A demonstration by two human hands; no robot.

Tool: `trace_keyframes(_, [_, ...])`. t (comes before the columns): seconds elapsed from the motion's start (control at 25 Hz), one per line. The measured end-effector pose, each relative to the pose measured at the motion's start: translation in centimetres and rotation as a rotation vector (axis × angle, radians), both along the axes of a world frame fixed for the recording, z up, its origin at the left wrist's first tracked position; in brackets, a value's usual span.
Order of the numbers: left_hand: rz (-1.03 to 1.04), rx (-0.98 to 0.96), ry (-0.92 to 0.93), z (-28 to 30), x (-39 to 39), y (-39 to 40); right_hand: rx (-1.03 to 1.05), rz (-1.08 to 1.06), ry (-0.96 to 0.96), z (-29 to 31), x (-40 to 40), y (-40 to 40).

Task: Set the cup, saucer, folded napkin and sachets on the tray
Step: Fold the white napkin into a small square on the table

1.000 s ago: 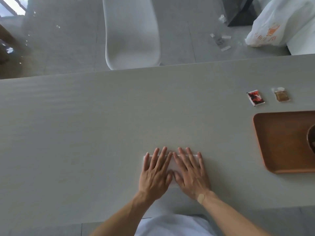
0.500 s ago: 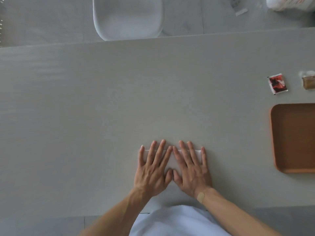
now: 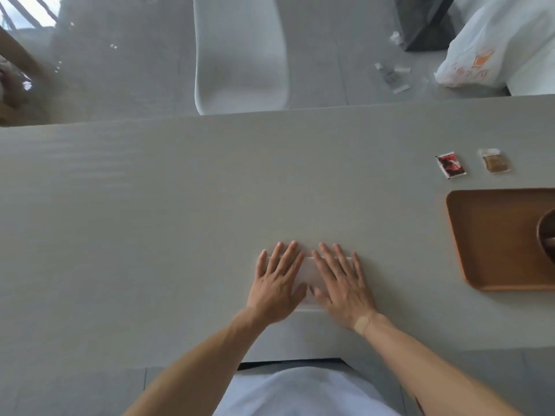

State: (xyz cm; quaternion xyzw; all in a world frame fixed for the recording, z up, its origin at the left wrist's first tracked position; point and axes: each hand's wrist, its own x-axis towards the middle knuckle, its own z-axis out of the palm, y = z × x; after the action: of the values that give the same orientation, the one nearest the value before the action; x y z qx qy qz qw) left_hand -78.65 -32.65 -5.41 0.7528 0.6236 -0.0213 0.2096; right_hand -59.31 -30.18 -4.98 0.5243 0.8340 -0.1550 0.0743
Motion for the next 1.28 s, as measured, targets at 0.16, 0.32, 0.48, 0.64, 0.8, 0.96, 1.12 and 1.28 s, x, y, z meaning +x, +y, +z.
trace_keyframes(0.16, [0.147,0.035,0.017,1.6,-3.2,0.4,-0.03,-0.237,-0.051,0.6,3.6,-0.6])
trace_keyframes(0.32, [0.228,-0.074,0.05,2.8,-5.0,0.5,-0.061,-0.313,-0.143,0.2,7.6,-2.5])
trace_keyframes(0.48, [0.373,-0.207,0.055,3.5,-4.2,1.0,-0.069,-0.35,-0.146,0.3,7.5,-4.0])
trace_keyframes(0.64, [0.517,-0.342,-0.04,3.8,-4.6,0.9,-0.065,-0.367,-0.137,0.0,7.3,-4.3])
trace_keyframes(0.8, [0.722,-0.469,-0.416,4.8,-5.6,0.6,-0.041,-0.37,-0.137,0.0,8.1,-4.0])
trace_keyframes(0.96, [0.906,-0.512,-0.663,7.3,-6.4,1.4,-0.037,-0.424,-0.133,-0.1,9.1,-2.3])
trace_keyframes(1.12, [0.894,-0.392,-0.745,9.7,-5.2,2.7,-0.038,-0.427,-0.123,-0.9,9.0,-2.0])
trace_keyframes(1.28, [0.802,-0.35,-0.722,10.9,-1.6,3.1,0.02,-0.466,-0.09,-1.7,9.0,-2.5])
